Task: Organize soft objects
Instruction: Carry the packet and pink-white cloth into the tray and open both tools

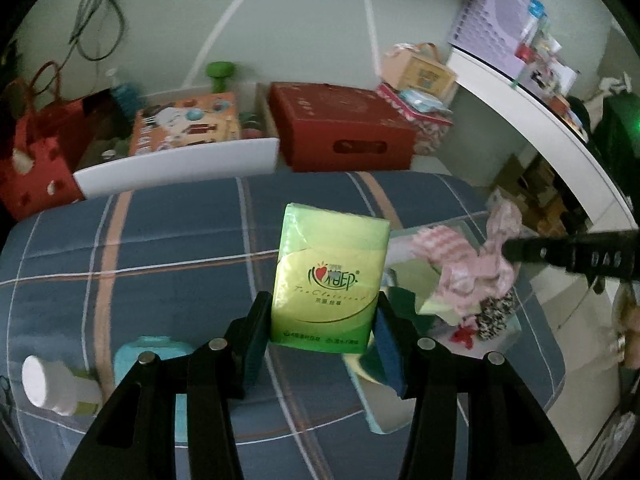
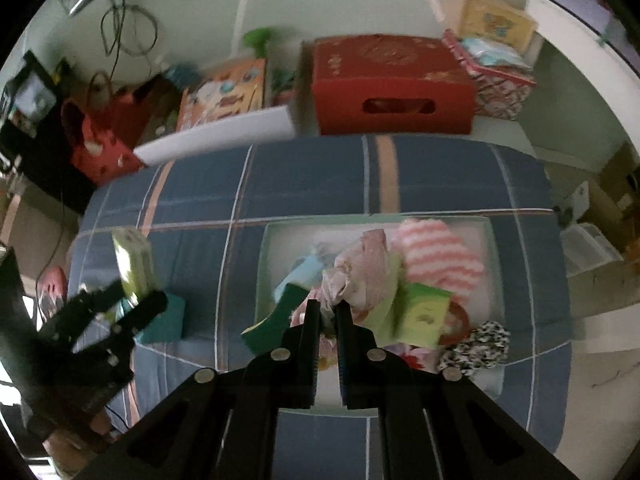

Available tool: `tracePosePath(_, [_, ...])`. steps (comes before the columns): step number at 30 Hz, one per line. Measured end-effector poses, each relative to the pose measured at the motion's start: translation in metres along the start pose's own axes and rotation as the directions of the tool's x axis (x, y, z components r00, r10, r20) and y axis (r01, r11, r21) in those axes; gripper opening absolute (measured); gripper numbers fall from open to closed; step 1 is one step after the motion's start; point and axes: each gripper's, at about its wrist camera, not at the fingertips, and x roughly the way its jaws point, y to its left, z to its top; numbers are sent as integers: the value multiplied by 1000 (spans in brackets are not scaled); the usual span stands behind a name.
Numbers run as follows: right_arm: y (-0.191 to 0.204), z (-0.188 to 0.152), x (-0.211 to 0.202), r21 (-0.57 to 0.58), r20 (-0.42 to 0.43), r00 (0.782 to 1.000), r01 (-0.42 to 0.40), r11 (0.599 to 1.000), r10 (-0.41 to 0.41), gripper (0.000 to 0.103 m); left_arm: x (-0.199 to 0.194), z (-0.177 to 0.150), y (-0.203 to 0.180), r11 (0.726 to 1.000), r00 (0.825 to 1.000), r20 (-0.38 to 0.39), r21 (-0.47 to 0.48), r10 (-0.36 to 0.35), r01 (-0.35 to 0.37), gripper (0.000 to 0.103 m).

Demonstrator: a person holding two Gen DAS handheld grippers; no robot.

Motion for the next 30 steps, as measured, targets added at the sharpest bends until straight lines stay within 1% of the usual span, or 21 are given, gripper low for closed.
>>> tracePosePath(6, [-21,-5,-4,40,16,1000,-2,999,2,8,9,-1,-29,997,999,-8,67,-34,35,51])
tracePosePath(9, [-25,-8,6,40,-16,1000,5,999,-4,8,17,-2,-43,993,998,-14,96,-62,63,51])
tracePosePath(11, [-28,-10,17,42,-43,999,8,999,-7,8,26,-4,-51,990,996,-35,106,-87,90,51])
tracePosePath(17, [-36,-14,51,44,-102,994,38,998,-33,8,55,-13,-72,985,993,-95,150,-73,87,51])
tracePosePath(22, [-42,-15,80,33,-153,987,60,998,-54,8,67,-13,-77,984,991,-116,160,-61,80,51])
tracePosePath(26, [-49,-17,98,47,-185,981,66,997,-56,8,71,-13,-79,983,989,-133,163,-66,87,51])
tracePosePath(28, [-51,-17,101,53,-191,980,65,996,-54,11,71,-13,-80,982,989,-133,165,-66,87,58])
tracePosePath(29, [-51,-18,100,56,-189,981,64,996,-52,11,69,-13,-80,982,989,-131,167,-65,86,65])
tracePosePath(30, [-51,-18,99,54,-187,981,61,997,-50,11,67,-13,-80,982,990,-127,171,-64,85,66])
